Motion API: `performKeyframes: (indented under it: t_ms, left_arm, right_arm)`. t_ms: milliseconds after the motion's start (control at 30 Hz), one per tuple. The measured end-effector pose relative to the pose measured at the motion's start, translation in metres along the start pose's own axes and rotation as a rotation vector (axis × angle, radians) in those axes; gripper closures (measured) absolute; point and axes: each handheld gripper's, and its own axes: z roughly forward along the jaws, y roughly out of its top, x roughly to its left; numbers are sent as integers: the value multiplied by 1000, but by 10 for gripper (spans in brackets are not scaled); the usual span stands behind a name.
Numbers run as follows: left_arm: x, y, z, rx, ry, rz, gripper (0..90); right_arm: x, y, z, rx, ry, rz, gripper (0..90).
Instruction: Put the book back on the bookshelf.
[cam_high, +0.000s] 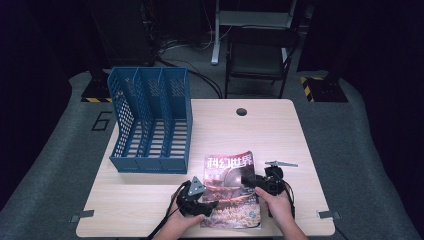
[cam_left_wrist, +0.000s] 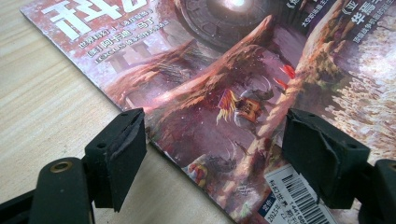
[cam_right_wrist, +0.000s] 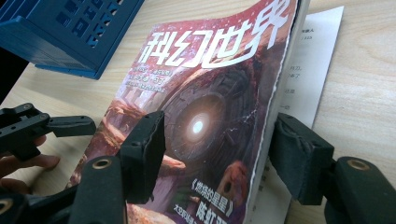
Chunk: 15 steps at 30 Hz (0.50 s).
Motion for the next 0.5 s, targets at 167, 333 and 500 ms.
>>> performKeyframes:
  t_ms: [167,333,500]
  left_arm:
    - [0,0,0,-1,3,0,220]
    - [0,0,0,-1,1,0,220]
    - [0,0,0,4,0,-1,220]
  right_arm:
    - [1,0,8,17,2,-6,375]
    - [2,-1,11,37,11,-13,377]
    - [4,-1,10,49,25,-18,385]
